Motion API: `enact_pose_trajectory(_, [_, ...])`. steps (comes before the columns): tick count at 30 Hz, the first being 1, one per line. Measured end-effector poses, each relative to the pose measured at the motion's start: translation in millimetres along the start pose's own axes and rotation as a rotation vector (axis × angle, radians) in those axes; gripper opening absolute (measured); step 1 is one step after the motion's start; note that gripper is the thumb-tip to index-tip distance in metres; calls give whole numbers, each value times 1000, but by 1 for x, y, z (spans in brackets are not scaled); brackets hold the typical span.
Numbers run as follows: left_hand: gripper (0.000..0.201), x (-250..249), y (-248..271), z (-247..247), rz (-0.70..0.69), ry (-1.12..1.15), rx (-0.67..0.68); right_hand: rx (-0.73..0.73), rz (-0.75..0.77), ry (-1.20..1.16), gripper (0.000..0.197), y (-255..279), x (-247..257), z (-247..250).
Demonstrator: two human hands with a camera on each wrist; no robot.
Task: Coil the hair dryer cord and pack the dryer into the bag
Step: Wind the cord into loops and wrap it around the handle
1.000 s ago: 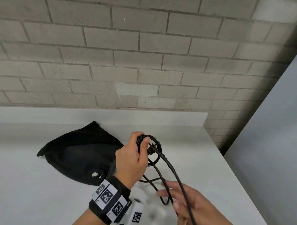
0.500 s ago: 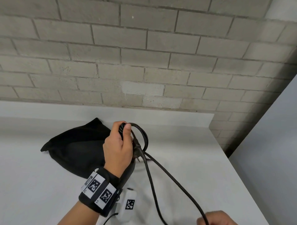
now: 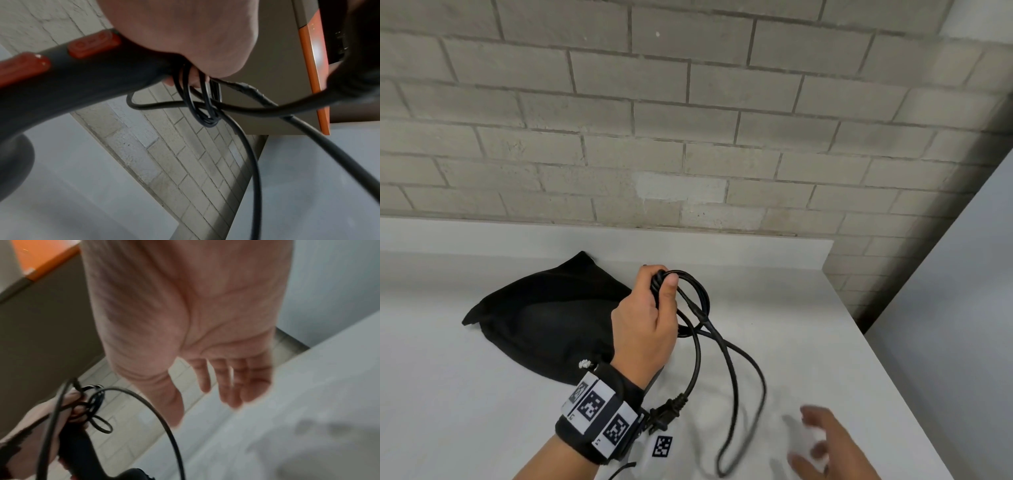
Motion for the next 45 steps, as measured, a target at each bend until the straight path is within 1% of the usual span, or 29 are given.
enact_pose_trajectory(2, [27, -3, 2, -2, -17, -16, 12, -67, 228, 191, 59, -5, 29, 1])
enact_pose_trajectory(3, [26, -5, 3, -4, -22, -21, 17, -105, 329, 178, 55, -2, 55, -3])
enact_pose_trajectory(4, [27, -6, 4, -6, -27, -25, 22, -121, 413, 134, 51, -2, 69, -7])
enact_pose_trajectory(5, [27, -7, 6, -8, -32, -32, 27, -83, 459, 121, 46, -3, 85, -16])
enact_pose_trajectory(7, [28, -10, 9, -11, -42, -58, 45, 21, 472, 86, 38, -6, 109, -32])
enact_pose_trajectory(9, [29, -14, 13, -14, -55, -77, 61, 203, 435, -37, 23, -8, 128, -52])
enact_pose_trajectory(10, [32, -15, 14, -15, -61, -82, 61, 269, 430, -102, 16, -9, 134, -59])
enact_pose_trajectory(11, [35, -16, 14, -14, -61, -82, 56, 305, 432, -150, 16, -8, 139, -63])
enact_pose_trajectory(13, [35, -13, 12, -11, -40, -60, 33, 297, 428, -223, 19, -10, 136, -61])
enact_pose_trajectory(15, [27, -8, 8, -6, -20, -26, 5, 284, 428, -341, 18, -11, 126, -47])
enact_pose_trajectory(18, [22, -4, 5, -1, -22, -32, -10, 324, 416, -426, 18, -4, 111, -27])
enact_pose_trajectory(20, [20, -5, 5, -1, -31, -32, -18, 351, 401, -386, 20, -1, 97, -13])
enact_pose_trajectory(22, [20, -6, 7, -3, -35, -15, -21, 351, 420, -281, 20, 0, 81, 3])
enact_pose_trajectory(24, [23, -7, 9, -6, -43, 1, -19, 337, 470, -170, 22, 1, 66, 18])
enact_pose_trajectory(26, [25, -8, 11, -9, -47, 29, -7, 321, 509, -102, 31, 0, 54, 30])
enact_pose_trajectory(28, [22, -11, 13, -11, -48, 56, 5, 286, 544, -76, 37, -1, 47, 38])
enact_pose_trajectory(31, [18, -10, 11, -8, -26, 83, -13, 182, 549, -69, 36, 0, 33, 50])
enact_pose_trajectory(33, [18, 3, 3, 0, 32, 112, -64, 6, 508, -178, 41, 0, 16, 66])
enact_pose_trajectory(35, [21, 18, -6, 10, 95, 131, -111, -164, 413, -236, 56, 2, -3, 83])
enact_pose_trajectory(36, [23, 22, -9, 15, 106, 124, -120, -181, 371, -218, 62, 2, -9, 87])
enact_pose_trajectory(38, [25, 25, -12, 20, 103, 115, -115, -156, 328, -141, 68, 0, -12, 90])
enact_pose_trajectory(40, [26, 26, -11, 19, 102, 114, -101, -146, 281, -67, 67, -3, -6, 88])
enact_pose_trajectory(42, [26, 25, -10, 15, 102, 109, -87, -163, 258, 15, 61, -5, 6, 82])
enact_pose_trajectory(44, [26, 22, -8, 11, 102, 112, -71, -225, 231, 96, 53, -7, 19, 74])
enact_pose_trajectory(45, [26, 19, -7, 9, 95, 109, -61, -278, 239, 136, 46, -7, 31, 70])
Point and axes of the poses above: each hand's wrist, its own y-axis away from the middle knuckle, its own z-axis out of the back of the hand, x = y × z, the point moved 6 cm from there along -y, towards the middle knuckle, and after that the axes turned 5 degrees about -y, right-handed, at the moved point
